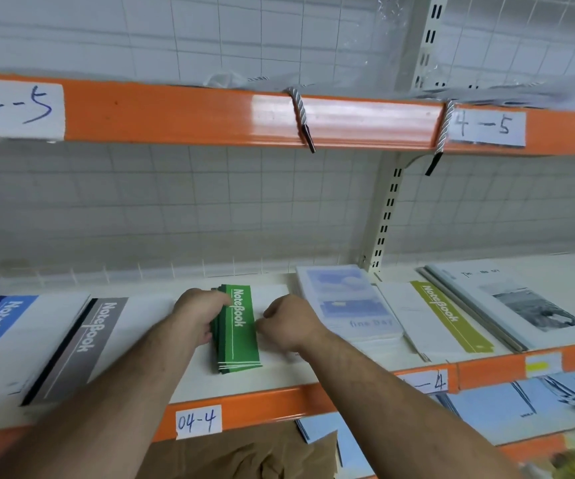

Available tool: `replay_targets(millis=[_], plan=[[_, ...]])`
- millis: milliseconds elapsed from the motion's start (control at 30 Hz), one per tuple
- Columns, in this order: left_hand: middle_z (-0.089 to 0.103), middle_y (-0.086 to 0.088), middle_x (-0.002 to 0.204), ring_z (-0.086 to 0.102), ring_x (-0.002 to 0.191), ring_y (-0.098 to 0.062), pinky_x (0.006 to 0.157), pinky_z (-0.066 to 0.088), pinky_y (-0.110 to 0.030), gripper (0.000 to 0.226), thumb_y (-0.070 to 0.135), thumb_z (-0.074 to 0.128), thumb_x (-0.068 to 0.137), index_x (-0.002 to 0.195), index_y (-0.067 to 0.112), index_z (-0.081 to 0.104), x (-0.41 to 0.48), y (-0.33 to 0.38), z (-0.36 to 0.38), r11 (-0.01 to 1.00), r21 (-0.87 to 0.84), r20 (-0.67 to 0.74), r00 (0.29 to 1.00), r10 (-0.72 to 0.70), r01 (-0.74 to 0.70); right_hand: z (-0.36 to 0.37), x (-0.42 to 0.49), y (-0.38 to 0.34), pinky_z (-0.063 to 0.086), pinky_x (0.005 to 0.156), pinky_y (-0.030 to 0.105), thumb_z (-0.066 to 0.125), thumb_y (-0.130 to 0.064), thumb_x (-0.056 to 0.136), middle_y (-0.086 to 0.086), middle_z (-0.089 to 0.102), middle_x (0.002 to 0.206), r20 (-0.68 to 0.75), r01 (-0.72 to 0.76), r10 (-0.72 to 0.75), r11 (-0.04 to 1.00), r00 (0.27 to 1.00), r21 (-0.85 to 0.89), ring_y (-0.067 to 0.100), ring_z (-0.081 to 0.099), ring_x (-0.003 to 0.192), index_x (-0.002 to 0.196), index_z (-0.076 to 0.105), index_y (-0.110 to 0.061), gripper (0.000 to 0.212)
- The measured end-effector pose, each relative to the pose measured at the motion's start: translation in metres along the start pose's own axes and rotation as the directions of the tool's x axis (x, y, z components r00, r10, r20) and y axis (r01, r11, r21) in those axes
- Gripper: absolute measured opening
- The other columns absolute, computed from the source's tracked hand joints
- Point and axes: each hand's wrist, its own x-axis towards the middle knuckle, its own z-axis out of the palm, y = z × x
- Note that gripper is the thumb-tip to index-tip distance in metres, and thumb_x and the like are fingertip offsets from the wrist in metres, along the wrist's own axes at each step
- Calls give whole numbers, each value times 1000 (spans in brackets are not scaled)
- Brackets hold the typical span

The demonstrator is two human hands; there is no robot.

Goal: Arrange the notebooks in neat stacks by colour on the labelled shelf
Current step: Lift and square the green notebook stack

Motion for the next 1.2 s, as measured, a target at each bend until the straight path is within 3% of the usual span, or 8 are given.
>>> replay_targets(millis=[267,400,467,533,633,867,1033,1200], plan=[[70,-19,98,68,90,-37,88,57,-53,31,-12,65,79,108,-1,64,3,-14,7,997,36,39,997,66,-67,1,-6,-3,57,84,35,59,-18,89,13,71,108,-34,-30,28,998,999,-56,29,67,99,109,68,2,30],[69,-12,100,67,90,-30,79,57,-42,33,-10,63,84,112,8,60,-9,-12,-4,961,-55,42,961,274,-272,1,-5,-9,51,85,34,61,-22,85,6,61,114,-339,15,3,999,941,52,26,58,105,113,54,-10,31],[68,-4,102,67,91,-22,77,55,-36,39,-7,64,86,115,17,55,-16,-11,-13,914,-72,34,915,402,-399,-3,-7,-15,46,80,27,61,-17,85,-1,60,113,-430,132,-14,960,903,246,18,57,103,113,49,-18,32],[69,3,106,67,95,-16,80,54,-36,44,-5,65,87,118,24,53,-18,-14,-23,871,-71,58,870,490,-486,-4,-15,-20,44,79,20,58,-9,86,-7,59,114,-434,216,2,865,901,453,12,58,103,118,43,-29,40],[68,6,110,66,101,-14,82,53,-35,43,0,66,89,117,29,52,-21,-23,-34,860,-47,123,852,509,-507,6,-23,-15,49,90,28,58,-7,87,-8,59,120,-385,196,49,798,922,570,7,57,107,129,44,-27,48],[70,7,89,68,87,-19,76,56,-39,43,10,67,70,104,32,53,-31,-30,-27,838,-115,54,839,541,-533,16,-27,-11,42,74,24,60,-8,91,-6,62,113,-331,164,136,659,934,734,5,57,99,124,49,-17,36],[68,9,90,66,86,-17,73,52,-33,47,16,57,62,106,30,54,-39,-34,-25,827,-76,14,829,560,-557,25,-33,-8,43,77,28,61,-13,88,-12,61,97,-352,179,95,723,931,668,11,58,95,117,55,-18,30],[68,10,91,64,85,-13,69,45,-27,53,17,55,58,109,29,54,-42,-36,-21,833,-92,-9,837,546,-545,33,-38,-4,47,97,40,59,-35,69,-20,64,111,-287,106,112,756,951,646,7,58,110,125,52,-32,56]])
